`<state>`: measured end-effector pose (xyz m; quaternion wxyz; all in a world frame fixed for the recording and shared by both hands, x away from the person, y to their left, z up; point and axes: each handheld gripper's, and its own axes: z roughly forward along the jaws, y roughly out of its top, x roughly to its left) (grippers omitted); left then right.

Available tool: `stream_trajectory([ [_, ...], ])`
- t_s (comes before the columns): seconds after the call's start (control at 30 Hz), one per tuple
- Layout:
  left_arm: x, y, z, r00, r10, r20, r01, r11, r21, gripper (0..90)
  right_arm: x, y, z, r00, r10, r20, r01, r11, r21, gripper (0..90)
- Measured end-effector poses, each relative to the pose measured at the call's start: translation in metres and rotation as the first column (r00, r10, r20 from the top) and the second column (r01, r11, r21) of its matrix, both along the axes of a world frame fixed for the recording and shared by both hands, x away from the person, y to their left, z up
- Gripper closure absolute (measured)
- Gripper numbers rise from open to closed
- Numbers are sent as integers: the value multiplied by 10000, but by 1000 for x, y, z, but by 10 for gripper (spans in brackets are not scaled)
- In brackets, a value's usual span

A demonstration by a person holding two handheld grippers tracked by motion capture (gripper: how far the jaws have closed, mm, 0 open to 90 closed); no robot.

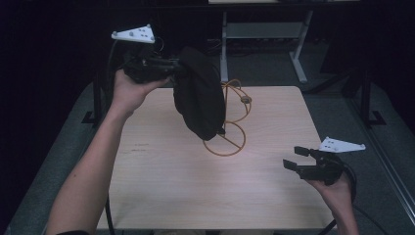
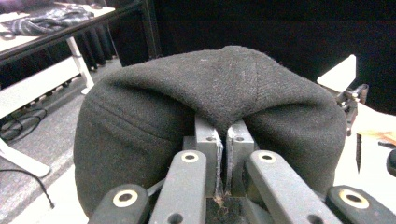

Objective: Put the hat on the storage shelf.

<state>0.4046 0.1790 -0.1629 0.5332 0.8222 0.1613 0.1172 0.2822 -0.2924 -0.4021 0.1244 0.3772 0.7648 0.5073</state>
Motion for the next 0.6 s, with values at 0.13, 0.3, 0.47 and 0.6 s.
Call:
stream_trajectory([
  [0.13, 11, -15, 5, 9999, -24, -101, 26, 9998, 205, 868, -1, -3, 0, 10000, -23, 2, 23, 9999, 157, 249],
  [0.3, 23, -33, 8, 9999, -33, -144, 39, 9991, 428, 868, -2, -5, 1, 10000, -6, 8, 5, 9997, 243, 249],
  [0.47, 34, -48, 9, 9996, 27, -292, -13, 9989, 459, 868, -2, -5, 0, 10000, -48, -40, 49, 9997, 251, 249],
  [0.6, 41, -58, 7, 9989, 51, -455, -31, 9991, 426, 868, -3, -7, 1, 10000, -83, 4, 83, 9995, 302, 249],
])
